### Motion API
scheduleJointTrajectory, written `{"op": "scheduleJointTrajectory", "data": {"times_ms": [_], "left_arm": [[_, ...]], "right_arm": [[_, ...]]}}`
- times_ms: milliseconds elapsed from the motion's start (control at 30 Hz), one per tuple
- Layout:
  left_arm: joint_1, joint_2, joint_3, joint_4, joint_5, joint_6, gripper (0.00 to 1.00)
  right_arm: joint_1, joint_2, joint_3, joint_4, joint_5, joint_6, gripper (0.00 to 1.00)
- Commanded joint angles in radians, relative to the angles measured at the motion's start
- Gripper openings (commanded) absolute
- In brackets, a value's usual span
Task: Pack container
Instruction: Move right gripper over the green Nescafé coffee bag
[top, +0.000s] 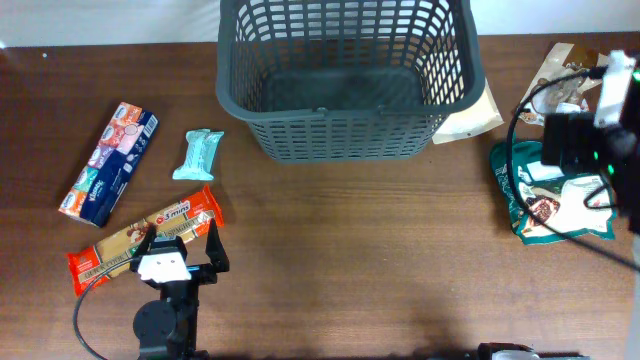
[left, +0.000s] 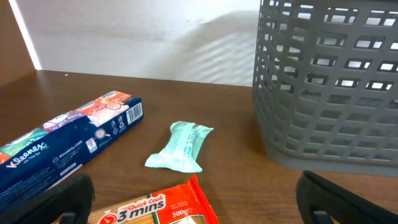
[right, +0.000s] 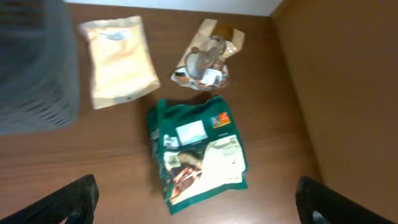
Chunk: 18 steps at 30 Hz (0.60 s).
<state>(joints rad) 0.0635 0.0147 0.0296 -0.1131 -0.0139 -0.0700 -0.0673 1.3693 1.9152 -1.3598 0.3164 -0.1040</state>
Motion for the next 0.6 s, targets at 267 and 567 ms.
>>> {"op": "scheduleJointTrajectory", "data": {"times_ms": [267,567], "left_arm": [[-0.002,-0.01,-0.005,0.0,0.011,0.019,0.99],[-0.002,-0.01,-0.005,0.0,0.01,0.019,0.99]], "right_arm": [[-0.019,0.163,0.016,0.108,0.074,0.056,0.99],[-0.02,0.299,0.016,0.103,0.016,-0.057,0.99]]}}
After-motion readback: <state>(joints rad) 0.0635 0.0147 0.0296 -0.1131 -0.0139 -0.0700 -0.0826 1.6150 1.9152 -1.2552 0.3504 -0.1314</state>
